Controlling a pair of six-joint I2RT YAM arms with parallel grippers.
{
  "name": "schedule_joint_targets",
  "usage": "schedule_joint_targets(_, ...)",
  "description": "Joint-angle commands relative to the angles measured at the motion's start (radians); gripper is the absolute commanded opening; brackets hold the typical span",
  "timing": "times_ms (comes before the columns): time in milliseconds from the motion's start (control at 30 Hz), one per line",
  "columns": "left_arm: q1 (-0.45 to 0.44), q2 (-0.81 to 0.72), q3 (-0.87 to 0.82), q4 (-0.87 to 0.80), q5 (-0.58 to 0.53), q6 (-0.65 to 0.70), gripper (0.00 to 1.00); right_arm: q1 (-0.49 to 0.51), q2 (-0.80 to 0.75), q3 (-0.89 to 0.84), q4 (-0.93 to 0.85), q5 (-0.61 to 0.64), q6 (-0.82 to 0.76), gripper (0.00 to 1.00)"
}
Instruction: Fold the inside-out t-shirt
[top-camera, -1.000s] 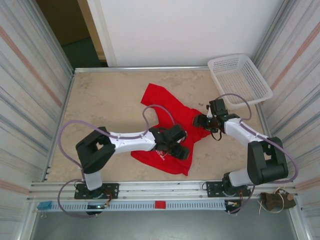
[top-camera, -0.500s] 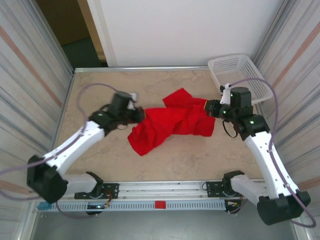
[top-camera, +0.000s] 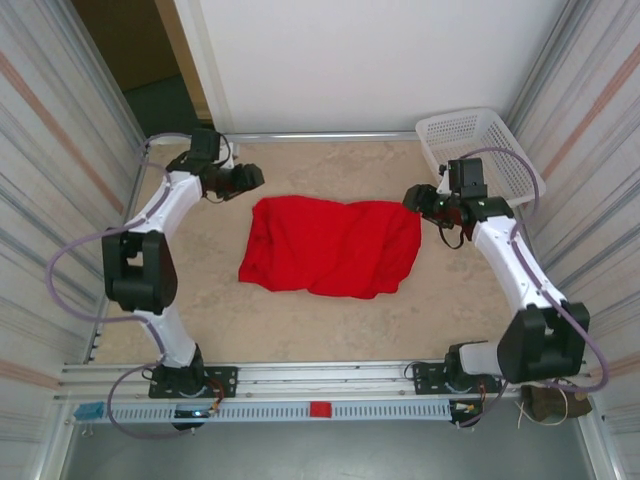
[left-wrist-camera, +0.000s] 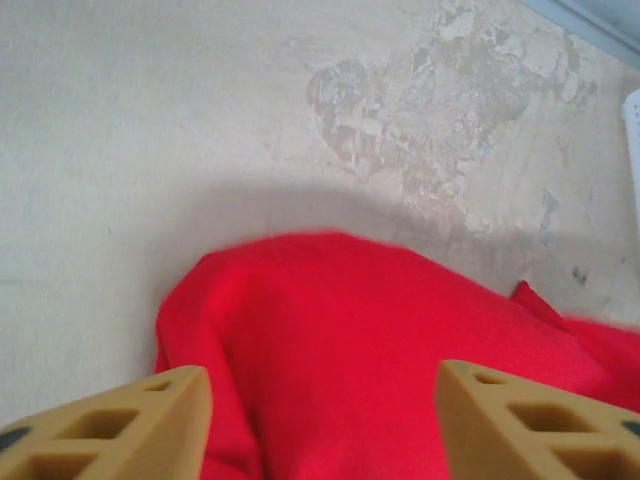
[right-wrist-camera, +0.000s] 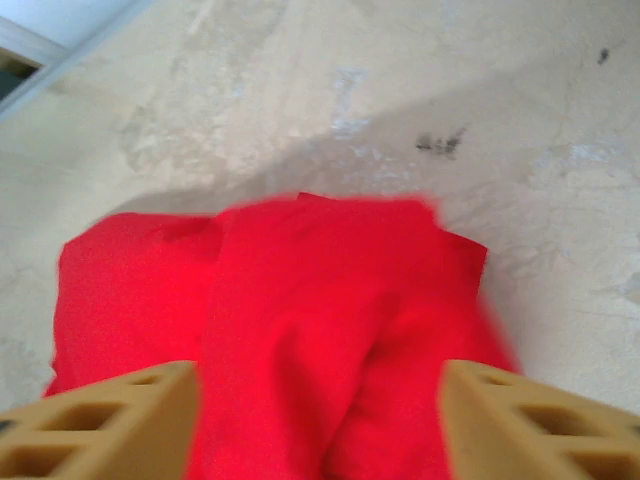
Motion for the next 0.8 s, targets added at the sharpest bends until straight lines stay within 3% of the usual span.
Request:
schedule_joint_targets(0, -0.046, -0.07, 0.05, -0.076, -0.017, 0.064, 0.7, 0.001, -0.061, -0.038, 0.01, -0.009, -0.016, 0.72)
schedule_joint_targets(100, -0.138, -0.172, -0.047, -0.054, -0.104, 0.078, 0.76, 0.002, -0.149, -0.16, 0.007, -0.005, -0.012, 0.75)
schedule_joint_targets(267, -0.428, -0.253, -0.222, 0.038, -0.268, 0.032, 0.78, 0.001, -0.234, -0.335, 0.015, 0.01, 0.027, 0.77)
schedule_joint_targets(367, -0.599, -0.183, -0.246, 0.089, -0.353, 0.0, 0.79, 0.0, -0.259, -0.398, 0.022, 0.04, 0.045, 0.79)
schedule_joint_targets(500, -0.763, 0.008, -0.137, 0.09, -0.426, 0.013, 0.81, -0.003, -0.259, -0.423, 0.027, 0.059, 0.062, 0.78)
schedule_joint_targets(633, -0.85, 0.17, 0.0, 0.06, -0.484, 0.064, 0.81, -0.016, -0.27, -0.423, 0.017, 0.083, 0.062, 0.78)
schedule_joint_targets(767, -0.86, 0.246, 0.053, 0.065, -0.476, 0.06, 0.82, -0.047, -0.291, -0.426, 0.009, 0.068, 0.064, 0.79)
